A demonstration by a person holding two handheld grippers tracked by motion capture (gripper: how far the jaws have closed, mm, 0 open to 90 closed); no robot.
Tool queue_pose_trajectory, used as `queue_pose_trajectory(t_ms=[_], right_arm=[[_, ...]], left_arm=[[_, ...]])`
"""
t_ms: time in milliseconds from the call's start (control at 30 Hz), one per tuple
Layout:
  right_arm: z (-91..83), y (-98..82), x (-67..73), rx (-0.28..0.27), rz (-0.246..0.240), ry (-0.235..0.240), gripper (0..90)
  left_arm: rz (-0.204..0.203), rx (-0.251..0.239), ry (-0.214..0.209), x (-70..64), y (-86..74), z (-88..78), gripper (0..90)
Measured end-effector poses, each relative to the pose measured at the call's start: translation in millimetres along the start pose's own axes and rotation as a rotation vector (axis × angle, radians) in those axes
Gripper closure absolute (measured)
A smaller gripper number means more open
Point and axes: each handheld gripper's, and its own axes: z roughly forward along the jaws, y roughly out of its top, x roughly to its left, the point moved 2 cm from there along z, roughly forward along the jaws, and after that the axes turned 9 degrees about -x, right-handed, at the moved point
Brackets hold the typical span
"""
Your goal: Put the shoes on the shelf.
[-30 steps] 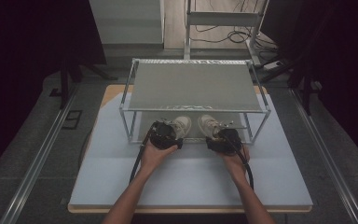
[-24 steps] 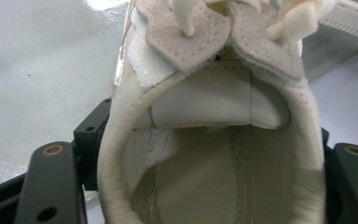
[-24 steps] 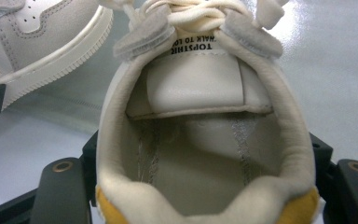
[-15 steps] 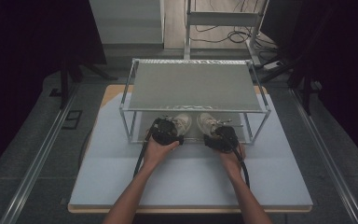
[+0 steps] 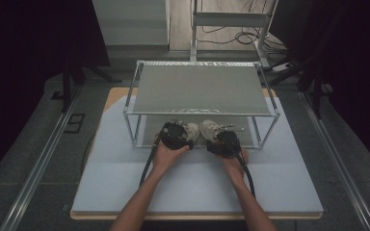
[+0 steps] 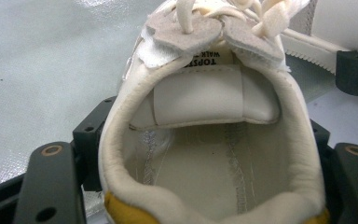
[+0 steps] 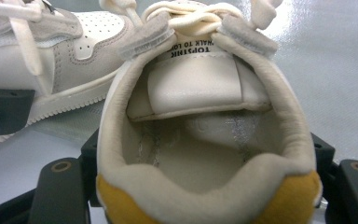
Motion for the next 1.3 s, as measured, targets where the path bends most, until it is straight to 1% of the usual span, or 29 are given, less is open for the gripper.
queue_pose_trajectory(t_ms=[33,67,100,133,167,200,233,267,300,333,400,467,500,533,567,600,633,700,733,767,833,867,967,1033,1100,1200,1300], right_arm=[[0.4,-0.2,0.1,0.001,0.006,-0.001,27.7],[0.9,-0.7,0.2,0.005,0.007,-0.001,27.6],[1.6,-1.4,0.2,0.011,0.005,-0.002,27.4],[3.2,-2.6,0.5,0.024,0.001,-0.002,27.0],[3.9,-3.6,0.4,0.031,-0.010,-0.004,26.6],[4.4,-4.4,0.8,0.034,-0.009,-0.007,26.8],[3.8,-4.5,0.8,0.027,-0.007,-0.006,26.7],[3.0,-3.9,1.2,0.022,-0.004,-0.008,26.3],[2.0,-3.5,1.3,0.015,-0.004,-0.006,25.7],[0.4,-2.4,1.2,0.008,-0.003,-0.001,24.7],[-3.9,-0.2,1.2,-0.007,-0.006,0.001,23.5],[-8.4,-0.2,1.6,-0.002,-0.008,0.008,22.2],[-11.3,-0.7,1.3,-0.007,-0.008,0.016,21.6],[-13.5,-1.2,0.9,-0.015,-0.006,0.021,21.6],[-17.3,-1.7,0.1,-0.022,-0.004,0.031,21.6],[-21.3,-2.3,-0.5,-0.030,0.002,0.039,21.8],[-25.5,-3.0,-1.6,-0.041,-0.004,0.047,22.7],[-34.4,-3.7,-4.0,-0.058,-0.002,0.065,25.9],[-38.8,-3.5,-5.4,-0.068,0.003,0.075,27.9],[-43.2,-3.3,-6.3,-0.082,0.007,0.082,29.1],[-51.5,-2.6,-8.6,-0.096,0.006,0.091,30.9],[-55.5,-2.5,-10.1,-0.100,0.002,0.093,33.0],[-65.5,-3.4,-15.6,-0.119,-0.005,0.085,37.5],[-71.1,-4.6,-20.2,-0.133,-0.001,0.082,40.9],[-76.9,-5.9,-26.1,-0.152,0.003,0.068,43.9],[-80.8,-7.6,-34.6,-0.162,0.016,0.050,48.2],[-78.5,-11.1,-42.5,-0.145,0.030,0.045,53.3]], left_arm=[[0.005,0.000,0.000,0.3,-0.4,0.2,27.6],[0.031,0.016,0.003,2.4,-1.0,-0.2,27.5],[0.037,0.007,-0.005,2.3,-2.0,1.5,27.3],[0.037,0.007,-0.003,2.5,-2.8,1.6,27.1],[0.025,0.004,-0.008,2.9,-3.7,1.3,27.1],[0.021,0.004,-0.010,3.1,-3.9,0.9,27.0],[0.034,0.003,-0.011,3.5,-3.5,0.5,26.9],[0.036,0.003,-0.012,3.6,-3.3,0.3,26.5],[0.039,0.015,-0.010,4.0,-3.3,-0.8,25.5],[0.065,0.028,-0.029,5.1,-2.8,-2.9,24.7],[0.065,0.013,-0.039,5.4,-2.7,-5.2,23.2],[0.086,0.007,-0.042,7.5,-3.3,-11.2,21.7],[0.084,0.000,-0.048,8.0,-4.0,-13.4,21.5],[0.074,-0.016,-0.054,8.3,-5.4,-16.2,21.3],[0.074,-0.028,-0.064,9.6,-7.1,-19.4,21.4],[0.071,-0.039,-0.072,10.8,-9.1,-22.9,21.4],[0.070,-0.048,-0.075,11.9,-11.2,-26.3,22.0],[0.075,-0.067,-0.079,14.4,-14.6,-33.9,22.9],[0.054,-0.079,-0.081,13.5,-16.4,-37.8,24.2],[0.019,-0.086,-0.077,11.8,-18.5,-41.7,25.1],[0.032,-0.106,-0.077,13.8,-21.1,-48.9,27.8],[0.034,-0.110,-0.084,15.1,-22.7,-52.1,29.0],[0.020,-0.128,-0.090,17.3,-28.0,-61.2,34.2],[0.016,-0.148,-0.087,18.9,-31.0,-67.7,39.1],[0.008,-0.164,-0.091,22.4,-33.6,-73.8,43.5],[-0.002,-0.180,-0.063,30.8,-36.6,-80.9,52.9],[-0.013,-0.185,-0.049,39.4,-39.4,-84.0,61.9]])
